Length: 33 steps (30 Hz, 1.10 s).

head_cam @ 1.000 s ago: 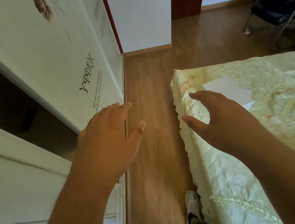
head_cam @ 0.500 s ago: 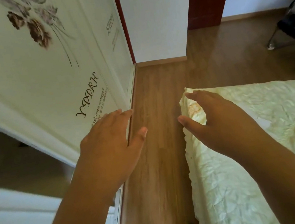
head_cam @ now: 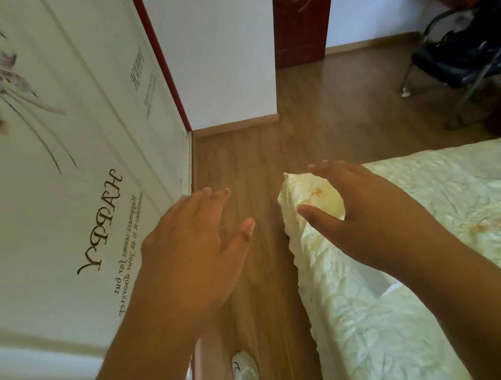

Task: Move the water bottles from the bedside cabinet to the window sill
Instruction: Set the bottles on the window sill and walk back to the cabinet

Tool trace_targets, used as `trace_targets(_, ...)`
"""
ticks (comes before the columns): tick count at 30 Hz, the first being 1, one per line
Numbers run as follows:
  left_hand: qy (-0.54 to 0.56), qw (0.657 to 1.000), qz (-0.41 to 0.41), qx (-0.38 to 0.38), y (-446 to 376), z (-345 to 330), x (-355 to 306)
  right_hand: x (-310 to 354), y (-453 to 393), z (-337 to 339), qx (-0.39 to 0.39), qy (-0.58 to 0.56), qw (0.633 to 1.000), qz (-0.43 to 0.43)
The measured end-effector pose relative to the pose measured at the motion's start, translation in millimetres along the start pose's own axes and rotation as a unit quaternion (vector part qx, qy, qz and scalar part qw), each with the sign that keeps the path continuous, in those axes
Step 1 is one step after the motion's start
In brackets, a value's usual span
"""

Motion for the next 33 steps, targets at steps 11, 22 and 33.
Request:
trace_targets(11,-0.016,0.998,-0.064,0.012,-136.1,64.6,48.3,63.6,-115.2,20.2,-0.058,0.013,0.997,-0.039)
trace_targets(22,-0.026,0.998,-0.046,0.022,-244.0,78.0,103.8,84.9,-233.2,-3.2,-0.039,0.011,0.999,-0.030)
trace_targets(33,-0.056,0.998,0.028,-0.014,-386.7,104.5,95.4,64.1,-418.0,28.1,-0.002,-0.025,0.999,0.046)
Point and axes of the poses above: each hand's wrist, its own y-axis away from the middle knuckle, its own z-axis out of the back of the hand, x = y × z, the point moved 5 cm from there along -y, towards the middle knuckle, and after that the axes turned 6 degrees about x, right-handed, at the moved point
